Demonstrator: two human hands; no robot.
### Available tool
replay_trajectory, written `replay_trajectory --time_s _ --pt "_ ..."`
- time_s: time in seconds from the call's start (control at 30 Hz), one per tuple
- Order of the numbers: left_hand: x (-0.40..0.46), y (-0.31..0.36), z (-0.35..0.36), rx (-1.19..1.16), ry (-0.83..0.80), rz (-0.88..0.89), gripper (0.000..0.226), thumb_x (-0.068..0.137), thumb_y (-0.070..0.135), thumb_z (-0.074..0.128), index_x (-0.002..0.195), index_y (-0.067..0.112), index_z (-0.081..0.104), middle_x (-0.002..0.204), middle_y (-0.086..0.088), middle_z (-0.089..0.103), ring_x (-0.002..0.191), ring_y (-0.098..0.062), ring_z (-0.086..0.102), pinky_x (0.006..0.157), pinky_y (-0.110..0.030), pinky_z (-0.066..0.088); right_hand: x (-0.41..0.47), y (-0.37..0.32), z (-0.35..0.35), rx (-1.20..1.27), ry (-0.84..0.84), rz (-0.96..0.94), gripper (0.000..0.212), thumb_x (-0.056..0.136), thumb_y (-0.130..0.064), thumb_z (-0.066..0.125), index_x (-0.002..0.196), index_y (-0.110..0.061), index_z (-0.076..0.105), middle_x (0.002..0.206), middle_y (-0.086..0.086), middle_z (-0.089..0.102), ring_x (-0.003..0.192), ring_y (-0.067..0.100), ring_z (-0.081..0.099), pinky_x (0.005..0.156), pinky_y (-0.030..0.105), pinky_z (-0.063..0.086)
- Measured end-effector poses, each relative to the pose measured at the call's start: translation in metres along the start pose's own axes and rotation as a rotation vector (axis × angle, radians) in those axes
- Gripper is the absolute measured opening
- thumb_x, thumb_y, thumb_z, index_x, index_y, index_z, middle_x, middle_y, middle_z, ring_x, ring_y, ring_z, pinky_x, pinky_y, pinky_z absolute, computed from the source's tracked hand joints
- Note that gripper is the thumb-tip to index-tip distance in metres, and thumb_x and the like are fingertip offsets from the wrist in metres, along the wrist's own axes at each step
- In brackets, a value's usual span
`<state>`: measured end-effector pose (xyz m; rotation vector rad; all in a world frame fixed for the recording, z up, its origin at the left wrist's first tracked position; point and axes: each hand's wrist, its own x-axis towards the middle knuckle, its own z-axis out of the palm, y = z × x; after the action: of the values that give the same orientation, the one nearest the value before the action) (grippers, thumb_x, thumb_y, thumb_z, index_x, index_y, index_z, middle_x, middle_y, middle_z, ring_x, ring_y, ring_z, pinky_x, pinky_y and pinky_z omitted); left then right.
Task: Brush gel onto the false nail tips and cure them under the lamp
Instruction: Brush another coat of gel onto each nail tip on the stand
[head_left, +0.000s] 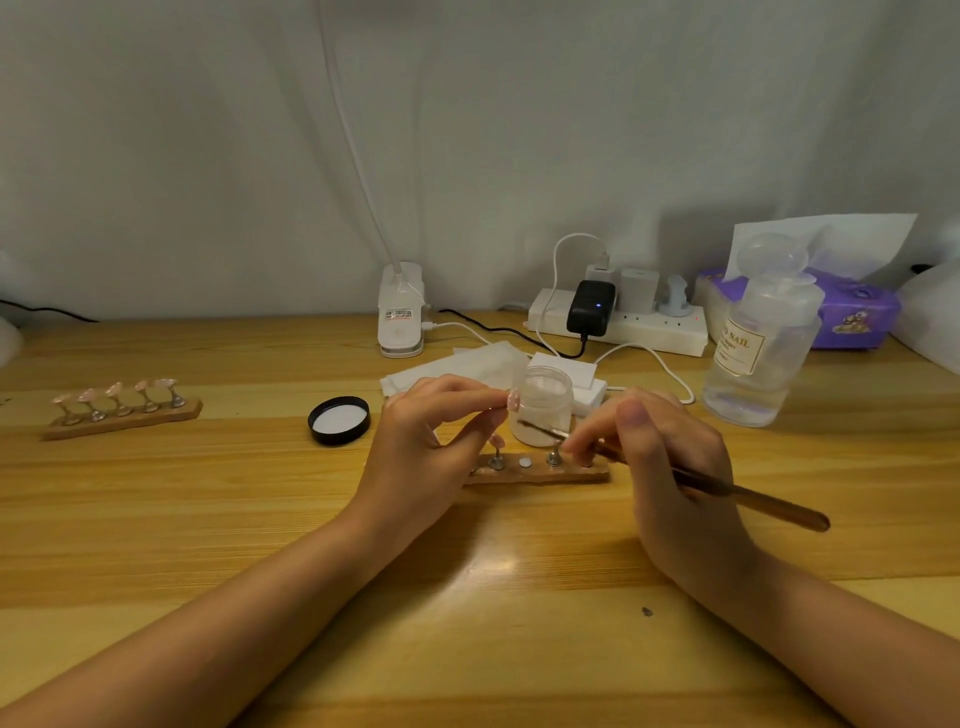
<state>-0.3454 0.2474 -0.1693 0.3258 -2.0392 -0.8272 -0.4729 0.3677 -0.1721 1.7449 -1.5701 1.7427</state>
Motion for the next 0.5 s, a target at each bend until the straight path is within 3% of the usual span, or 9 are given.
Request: replay_trajectory --time_s 0.17,0.27,0.4,0.5 --pt "0.0021 0.0002 0.0004 0.019 0.004 0.004 0.026 0.080 0.002 0.066 0.100 0.019 0.068 0.087 0.006 0.067 0.086 -0.014 0.060 0.075 -0.036 0.048 0.0048 -0.0007 0.0037 -0.050 -0.055 0.035 0.028 0.093 -0.031 0.035 0.084 -0.022 0.060 0.079 -0.013 0.060 0.079 0.004 0.058 0.071 0.039 0.048" --pt "0.0019 -0.0003 0.0012 0.024 0.011 0.002 0.025 0.080 0.002 0.066 0.098 0.019 0.068 0.086 0.006 0.066 0.085 -0.015 0.061 0.074 -0.038 0.048 0.0038 0.0012 0.0050 -0.086 -0.089 -0.001 0.036 0.094 -0.031 0.035 0.078 -0.017 0.063 0.075 -0.009 0.060 0.075 0.004 0.057 0.071 0.035 0.045" --pt "0.0012 0.0004 0.0018 -0.013 0.009 -0.008 0.023 0.080 0.004 0.066 0.099 0.017 0.070 0.086 0.005 0.066 0.079 -0.021 0.062 0.072 -0.047 0.050 0.0004 -0.0005 0.0011 -0.026 -0.017 -0.003 0.036 0.094 -0.025 0.032 0.069 -0.026 0.058 0.062 -0.003 0.060 0.067 0.004 0.055 0.069 0.035 0.042" --pt "0.0016 0.0005 0.0015 -0.017 0.013 -0.012 0.022 0.080 0.004 0.067 0.097 0.017 0.070 0.086 0.004 0.066 0.079 -0.021 0.062 0.072 -0.049 0.050 0.0021 -0.0008 0.0015 0.002 -0.003 0.038 0.034 0.093 -0.027 0.032 0.073 -0.024 0.058 0.068 -0.007 0.061 0.071 0.006 0.057 0.069 0.039 0.046"
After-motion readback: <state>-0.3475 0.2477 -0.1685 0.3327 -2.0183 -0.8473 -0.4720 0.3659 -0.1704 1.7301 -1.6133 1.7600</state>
